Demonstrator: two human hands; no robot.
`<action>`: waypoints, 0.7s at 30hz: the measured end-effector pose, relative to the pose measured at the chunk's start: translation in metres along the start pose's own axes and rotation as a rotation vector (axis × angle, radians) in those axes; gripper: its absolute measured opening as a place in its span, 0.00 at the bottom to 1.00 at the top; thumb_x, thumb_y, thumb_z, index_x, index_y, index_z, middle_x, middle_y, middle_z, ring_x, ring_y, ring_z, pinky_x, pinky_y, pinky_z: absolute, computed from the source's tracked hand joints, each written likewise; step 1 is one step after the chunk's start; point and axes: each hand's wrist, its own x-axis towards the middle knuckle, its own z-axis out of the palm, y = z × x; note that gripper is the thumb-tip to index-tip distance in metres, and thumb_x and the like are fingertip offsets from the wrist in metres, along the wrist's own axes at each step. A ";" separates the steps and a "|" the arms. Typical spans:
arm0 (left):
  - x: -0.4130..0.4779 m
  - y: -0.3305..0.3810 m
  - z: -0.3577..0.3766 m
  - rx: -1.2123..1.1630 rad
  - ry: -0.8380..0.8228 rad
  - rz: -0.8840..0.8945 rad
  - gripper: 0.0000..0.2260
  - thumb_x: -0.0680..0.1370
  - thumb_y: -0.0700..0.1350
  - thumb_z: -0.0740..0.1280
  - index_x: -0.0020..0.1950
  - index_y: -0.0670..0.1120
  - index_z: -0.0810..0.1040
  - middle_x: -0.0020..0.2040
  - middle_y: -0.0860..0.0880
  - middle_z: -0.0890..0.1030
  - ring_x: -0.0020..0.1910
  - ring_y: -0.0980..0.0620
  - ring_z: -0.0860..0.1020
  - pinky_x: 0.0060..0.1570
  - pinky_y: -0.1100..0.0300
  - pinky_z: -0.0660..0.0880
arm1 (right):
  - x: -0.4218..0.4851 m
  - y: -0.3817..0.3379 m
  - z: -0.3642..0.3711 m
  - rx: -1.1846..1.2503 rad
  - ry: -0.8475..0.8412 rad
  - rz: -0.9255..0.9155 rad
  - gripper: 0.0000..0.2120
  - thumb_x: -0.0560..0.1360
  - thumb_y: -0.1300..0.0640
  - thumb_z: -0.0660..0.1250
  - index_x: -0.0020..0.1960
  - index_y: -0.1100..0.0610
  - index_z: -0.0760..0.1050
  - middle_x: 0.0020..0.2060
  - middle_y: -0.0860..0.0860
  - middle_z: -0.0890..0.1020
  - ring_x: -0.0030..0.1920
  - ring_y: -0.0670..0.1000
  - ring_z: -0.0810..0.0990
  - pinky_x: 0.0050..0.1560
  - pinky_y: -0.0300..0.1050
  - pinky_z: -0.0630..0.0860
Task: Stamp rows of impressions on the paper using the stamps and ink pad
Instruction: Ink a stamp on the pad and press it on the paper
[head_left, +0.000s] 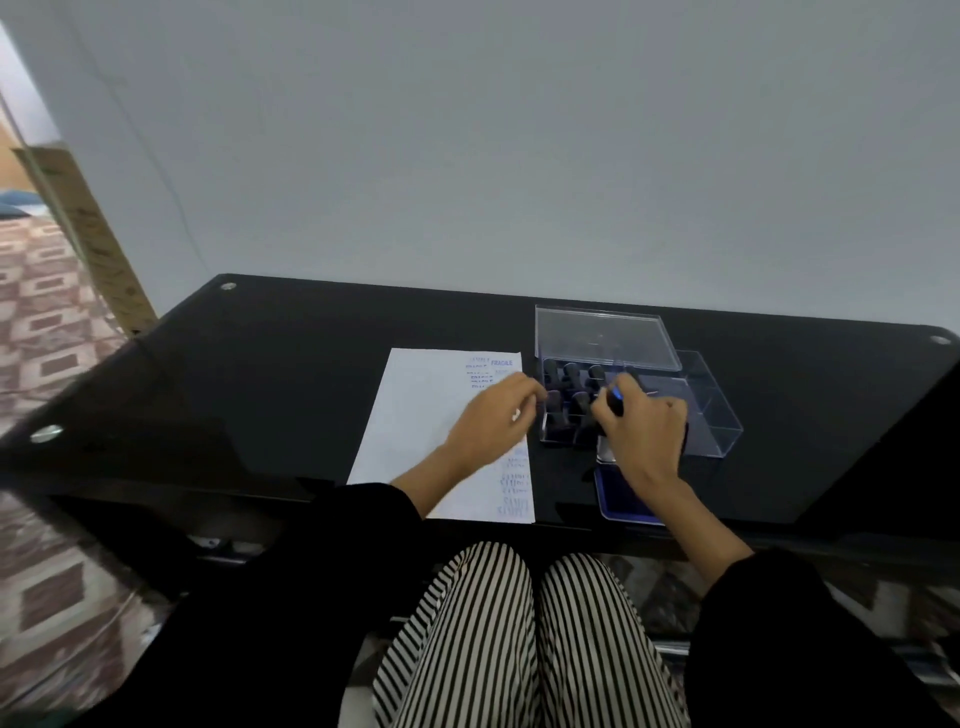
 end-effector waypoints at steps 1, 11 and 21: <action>0.003 -0.008 -0.008 0.002 0.035 -0.041 0.10 0.79 0.37 0.57 0.54 0.40 0.77 0.52 0.44 0.79 0.48 0.48 0.78 0.50 0.55 0.76 | 0.010 -0.009 0.001 0.020 -0.033 -0.001 0.06 0.77 0.58 0.63 0.41 0.58 0.71 0.22 0.47 0.65 0.28 0.55 0.68 0.45 0.46 0.59; 0.027 -0.082 -0.038 0.128 0.002 -0.383 0.15 0.80 0.37 0.56 0.67 0.43 0.70 0.67 0.47 0.72 0.64 0.49 0.72 0.61 0.59 0.70 | 0.083 -0.077 0.060 -0.011 -0.309 -0.133 0.12 0.79 0.49 0.57 0.41 0.55 0.67 0.32 0.49 0.74 0.36 0.53 0.73 0.50 0.47 0.62; 0.041 -0.128 0.001 0.404 -0.236 -0.414 0.21 0.83 0.48 0.49 0.76 0.46 0.55 0.78 0.48 0.52 0.77 0.48 0.48 0.75 0.51 0.49 | 0.106 -0.087 0.122 -0.115 -0.505 -0.166 0.12 0.78 0.48 0.61 0.40 0.55 0.71 0.35 0.50 0.75 0.39 0.50 0.73 0.58 0.49 0.65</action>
